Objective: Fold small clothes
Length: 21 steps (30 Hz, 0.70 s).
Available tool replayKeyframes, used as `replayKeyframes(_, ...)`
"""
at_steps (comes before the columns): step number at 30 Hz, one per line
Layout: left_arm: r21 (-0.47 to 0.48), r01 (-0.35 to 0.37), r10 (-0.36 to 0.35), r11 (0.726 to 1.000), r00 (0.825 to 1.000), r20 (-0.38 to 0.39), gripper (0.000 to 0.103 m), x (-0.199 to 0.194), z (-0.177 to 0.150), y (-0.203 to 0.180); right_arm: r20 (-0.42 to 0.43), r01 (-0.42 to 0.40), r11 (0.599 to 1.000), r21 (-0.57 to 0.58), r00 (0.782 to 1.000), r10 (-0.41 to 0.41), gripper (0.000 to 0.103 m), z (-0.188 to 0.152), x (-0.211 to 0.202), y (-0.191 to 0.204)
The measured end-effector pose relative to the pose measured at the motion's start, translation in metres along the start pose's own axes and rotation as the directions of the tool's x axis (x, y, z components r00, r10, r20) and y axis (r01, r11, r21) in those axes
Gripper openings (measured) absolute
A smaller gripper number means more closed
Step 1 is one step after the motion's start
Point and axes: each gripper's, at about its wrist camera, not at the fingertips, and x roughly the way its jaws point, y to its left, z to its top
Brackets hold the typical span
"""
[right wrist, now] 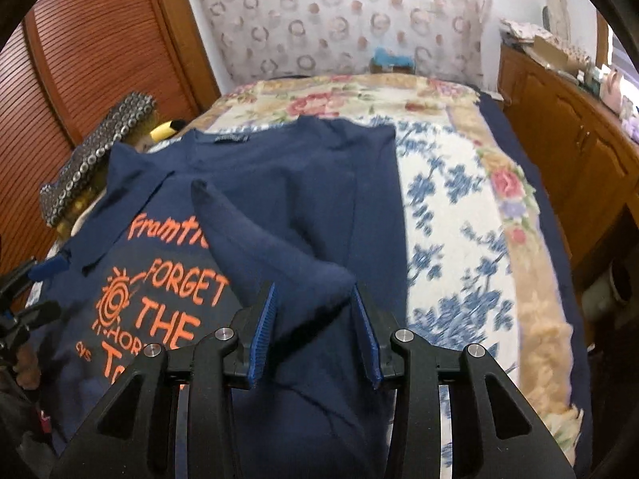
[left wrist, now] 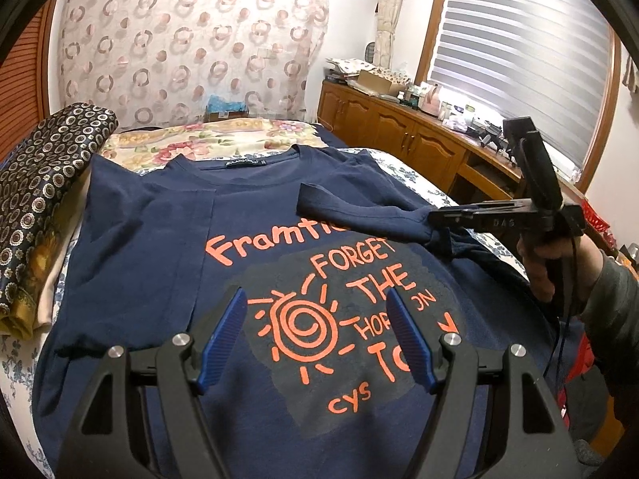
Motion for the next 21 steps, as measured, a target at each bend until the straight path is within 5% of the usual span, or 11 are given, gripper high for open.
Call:
replayKeyframes(3, 0.0, -0.002, 0.002, 1.0, 1.0, -0.001, 0.072, 0.0, -0.001, 0.0, -0.018, 0.008, 1.0, -0.002, 1.0, -0.008, 0.036, -0.001, 0.009, 0.005)
replayKeyframes(7, -0.007, -0.006, 0.006, 1.0, 1.0, 0.001, 0.072, -0.002, -0.002, 0.003, -0.003, 0.008, 1.0, 0.0, 1.0, -0.008, 0.01, 0.002, 0.012, 0.003)
replayKeyframes(15, -0.018, -0.012, 0.013, 1.0, 1.0, 0.014, 0.072, -0.006, 0.001, 0.006, 0.1, -0.103, 0.989, -0.105, 0.989, 0.113, 0.005, 0.001, -0.023, 0.037)
replayKeyframes(21, -0.022, -0.02, 0.021, 1.0, 1.0, 0.024, 0.072, -0.009, 0.002, 0.008, 0.043, -0.124, 0.974, -0.188, 0.99, 0.135, 0.005, -0.015, -0.022, 0.064)
